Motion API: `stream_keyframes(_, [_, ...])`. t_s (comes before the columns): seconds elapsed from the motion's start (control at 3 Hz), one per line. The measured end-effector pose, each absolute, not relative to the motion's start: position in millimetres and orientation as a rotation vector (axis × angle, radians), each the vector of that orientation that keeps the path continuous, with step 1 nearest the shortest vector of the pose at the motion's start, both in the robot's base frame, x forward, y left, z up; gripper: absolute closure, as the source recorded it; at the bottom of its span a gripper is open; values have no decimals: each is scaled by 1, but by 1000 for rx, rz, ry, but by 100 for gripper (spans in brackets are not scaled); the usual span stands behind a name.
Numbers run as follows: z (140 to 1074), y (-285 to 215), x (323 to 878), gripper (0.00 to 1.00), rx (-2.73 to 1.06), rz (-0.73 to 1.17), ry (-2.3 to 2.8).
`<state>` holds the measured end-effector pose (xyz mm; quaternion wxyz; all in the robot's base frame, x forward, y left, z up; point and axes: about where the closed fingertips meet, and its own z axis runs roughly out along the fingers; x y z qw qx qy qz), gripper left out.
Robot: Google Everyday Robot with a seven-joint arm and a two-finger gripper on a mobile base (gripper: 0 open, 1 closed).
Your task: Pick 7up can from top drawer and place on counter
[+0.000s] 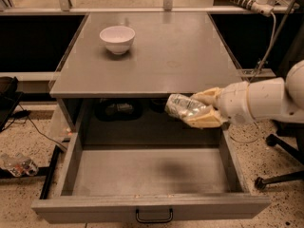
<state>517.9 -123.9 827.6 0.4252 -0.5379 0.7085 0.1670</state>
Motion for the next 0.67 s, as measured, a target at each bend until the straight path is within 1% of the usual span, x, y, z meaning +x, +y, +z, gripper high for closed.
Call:
stream_keyframes(0.33, [889,-141,537,100,-1354,369,1724])
stream_keyframes(0.67, [890,-141,538,100,-1354,365,1720])
